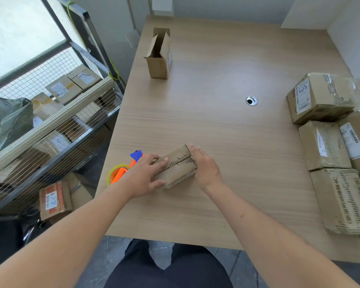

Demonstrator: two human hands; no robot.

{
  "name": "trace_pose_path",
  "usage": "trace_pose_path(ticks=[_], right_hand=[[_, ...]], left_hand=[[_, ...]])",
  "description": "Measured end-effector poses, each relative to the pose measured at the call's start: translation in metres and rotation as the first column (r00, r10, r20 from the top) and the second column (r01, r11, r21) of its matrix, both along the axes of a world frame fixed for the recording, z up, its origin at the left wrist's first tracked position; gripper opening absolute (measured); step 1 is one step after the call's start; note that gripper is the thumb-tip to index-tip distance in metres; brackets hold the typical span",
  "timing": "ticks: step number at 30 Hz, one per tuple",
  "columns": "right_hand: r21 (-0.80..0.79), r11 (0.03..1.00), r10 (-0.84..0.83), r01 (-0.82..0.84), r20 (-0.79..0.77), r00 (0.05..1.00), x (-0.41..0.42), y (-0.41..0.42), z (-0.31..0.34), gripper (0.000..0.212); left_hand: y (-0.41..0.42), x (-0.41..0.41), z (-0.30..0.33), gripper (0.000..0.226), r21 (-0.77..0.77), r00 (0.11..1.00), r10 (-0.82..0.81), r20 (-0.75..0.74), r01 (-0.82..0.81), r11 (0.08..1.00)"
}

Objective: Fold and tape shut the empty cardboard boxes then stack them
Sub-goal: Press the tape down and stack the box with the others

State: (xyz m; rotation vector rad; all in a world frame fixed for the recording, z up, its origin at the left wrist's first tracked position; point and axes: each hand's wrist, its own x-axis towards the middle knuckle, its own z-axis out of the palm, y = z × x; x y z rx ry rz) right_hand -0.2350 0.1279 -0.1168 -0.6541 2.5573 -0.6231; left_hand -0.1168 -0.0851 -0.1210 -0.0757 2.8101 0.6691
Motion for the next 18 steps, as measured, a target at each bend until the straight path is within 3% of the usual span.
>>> trace_pose_path(ticks=[4,9,11,18], right_hand=[[-0.073,0.986,-0.157,0.15,-0.101,0.982,0.009,-0.004,-0.003,0.061],[-0.088,0.986,-0.146,0.141,-0.054,0.988,0.004,-0.006,-0.011,0.063],[-0.137,0.987,-0.085,0.081,-0.023,0.996,0.003,-0.005,-0.013,0.065],[-0.252,0.94,0.201,-0.23,-0.135,0.97,0.029,0.01,-0.025,0.057]], left_hand=[[-0.008,0.004,0.001,0.096,0.083,0.995,-0.071,0.077,0.064,0.994],[-0.007,0.001,-0.004,0.09,0.01,0.995,-0.075,0.061,0.075,0.997],[-0.004,0.003,-0.004,0.09,-0.007,0.997,-0.051,0.05,0.052,0.999],[0.017,-0.008,-0.002,0.089,-0.108,0.997,0.026,-0.073,-0.033,0.994]])
